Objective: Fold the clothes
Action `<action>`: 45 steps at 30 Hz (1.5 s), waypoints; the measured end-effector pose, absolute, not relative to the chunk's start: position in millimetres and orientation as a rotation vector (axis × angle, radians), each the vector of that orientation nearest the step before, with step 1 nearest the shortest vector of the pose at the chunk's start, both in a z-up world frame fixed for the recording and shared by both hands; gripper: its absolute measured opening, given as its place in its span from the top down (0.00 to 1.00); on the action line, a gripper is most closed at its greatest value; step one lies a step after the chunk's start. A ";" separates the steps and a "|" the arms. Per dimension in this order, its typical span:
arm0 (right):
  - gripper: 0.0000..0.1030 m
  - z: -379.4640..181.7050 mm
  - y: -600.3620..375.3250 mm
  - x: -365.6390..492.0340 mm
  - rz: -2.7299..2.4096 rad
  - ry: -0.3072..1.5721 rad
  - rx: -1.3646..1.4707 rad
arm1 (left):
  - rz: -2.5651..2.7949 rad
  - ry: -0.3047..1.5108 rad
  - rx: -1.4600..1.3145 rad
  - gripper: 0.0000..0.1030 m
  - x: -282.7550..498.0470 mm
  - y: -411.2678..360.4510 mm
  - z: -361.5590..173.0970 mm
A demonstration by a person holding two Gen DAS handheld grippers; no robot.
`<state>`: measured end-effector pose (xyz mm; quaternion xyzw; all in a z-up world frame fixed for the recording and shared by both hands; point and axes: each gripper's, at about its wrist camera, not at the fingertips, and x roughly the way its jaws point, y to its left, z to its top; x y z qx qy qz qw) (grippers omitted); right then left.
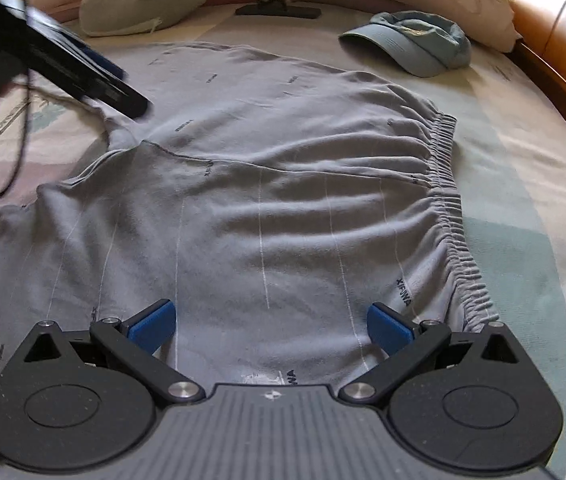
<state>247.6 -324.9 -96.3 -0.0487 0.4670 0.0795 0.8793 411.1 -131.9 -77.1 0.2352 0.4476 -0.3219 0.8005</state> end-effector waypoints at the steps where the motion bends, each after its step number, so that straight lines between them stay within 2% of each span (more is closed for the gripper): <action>1: 0.00 -96.3 -327.4 246.2 0.183 0.972 -0.102 | -0.657 0.959 0.549 0.21 411.9 -130.4 -83.1; 5: 0.00 -97.9 -342.4 229.4 0.240 0.975 -0.120 | -0.592 1.013 0.510 0.09 426.2 -106.6 -87.7; 8: 0.00 -97.3 -356.1 214.6 0.263 0.983 -0.132 | -0.548 1.041 0.530 0.09 433.6 -104.9 -82.5; 10: 0.00 -96.3 -361.9 208.6 0.268 1.006 -0.145 | -0.538 1.018 0.555 0.13 433.5 -109.1 -74.0; 13: 0.00 -86.8 -362.1 211.3 0.228 1.048 -0.151 | -0.587 0.959 0.512 0.12 429.4 -119.4 -62.3; 16: 0.00 -77.8 -357.6 212.7 0.209 0.993 -0.124 | -0.682 0.932 0.465 0.12 425.2 -133.0 -62.5; 19: 0.00 -92.1 -348.7 210.2 0.209 1.036 -0.128 | -0.727 0.934 0.522 0.12 422.4 -143.5 -76.3; 21: 0.00 -98.0 -347.9 198.7 0.203 1.015 -0.124 | -0.715 0.954 0.540 0.09 424.6 -139.5 -85.9; 27: 0.00 -89.9 -348.5 183.3 0.135 1.085 -0.128 | -0.685 0.999 0.498 0.11 440.5 -117.3 -76.7; 31: 0.00 -77.0 -325.8 187.1 0.144 1.057 -0.059 | -0.736 0.980 0.505 0.11 443.3 -118.5 -74.9; 34: 0.00 -91.7 -303.3 183.0 0.174 1.110 -0.059 | -0.737 0.973 0.548 0.11 444.1 -120.2 -81.7; 37: 0.00 -96.4 -299.1 162.3 0.144 1.084 -0.059 | -0.720 0.973 0.563 0.11 445.2 -109.5 -83.6; 41: 0.00 -84.9 -297.7 164.7 0.103 1.167 -0.056 | -0.721 0.942 0.541 0.11 443.4 -96.5 -76.8; 45: 0.00 -75.3 -281.0 175.5 0.143 1.092 -0.074 | -0.718 0.935 0.517 0.11 442.3 -93.6 -78.0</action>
